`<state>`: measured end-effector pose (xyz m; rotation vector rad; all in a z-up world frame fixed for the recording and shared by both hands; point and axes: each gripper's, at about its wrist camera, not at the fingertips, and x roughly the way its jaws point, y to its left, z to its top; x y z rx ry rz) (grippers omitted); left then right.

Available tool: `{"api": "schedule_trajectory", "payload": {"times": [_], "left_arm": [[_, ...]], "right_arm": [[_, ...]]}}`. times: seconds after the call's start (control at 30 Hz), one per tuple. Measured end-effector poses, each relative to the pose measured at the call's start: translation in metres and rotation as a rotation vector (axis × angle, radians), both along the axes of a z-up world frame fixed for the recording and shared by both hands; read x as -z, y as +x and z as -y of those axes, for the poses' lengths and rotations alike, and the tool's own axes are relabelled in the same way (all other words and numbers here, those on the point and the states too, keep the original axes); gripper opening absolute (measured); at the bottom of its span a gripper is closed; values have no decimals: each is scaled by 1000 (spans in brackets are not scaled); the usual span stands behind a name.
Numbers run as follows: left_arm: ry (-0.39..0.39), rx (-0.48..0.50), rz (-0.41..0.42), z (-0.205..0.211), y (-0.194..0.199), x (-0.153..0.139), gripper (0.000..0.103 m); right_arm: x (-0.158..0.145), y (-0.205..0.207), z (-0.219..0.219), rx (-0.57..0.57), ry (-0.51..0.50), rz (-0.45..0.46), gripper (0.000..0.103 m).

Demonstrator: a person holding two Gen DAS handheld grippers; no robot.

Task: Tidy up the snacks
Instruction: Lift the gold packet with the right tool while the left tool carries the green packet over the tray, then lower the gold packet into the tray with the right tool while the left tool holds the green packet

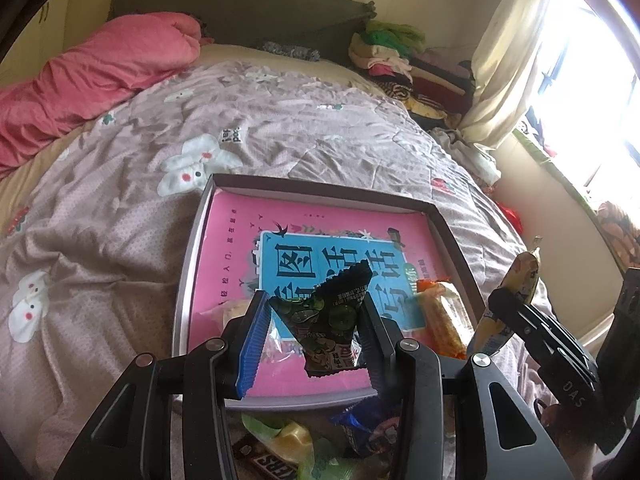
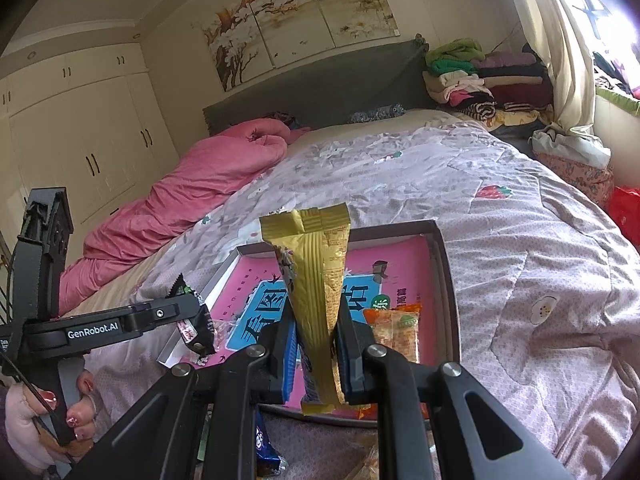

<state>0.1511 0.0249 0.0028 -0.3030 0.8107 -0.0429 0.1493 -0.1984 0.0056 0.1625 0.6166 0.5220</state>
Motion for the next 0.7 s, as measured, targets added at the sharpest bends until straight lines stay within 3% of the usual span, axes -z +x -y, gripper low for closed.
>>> {"api": "schedule_trajectory", "payload": {"times": [0.7], "left_arm": [[53,64,-55,19,15,28,45]], "right_arm": [[23,26,-4,-2,7,-98,17]]}}
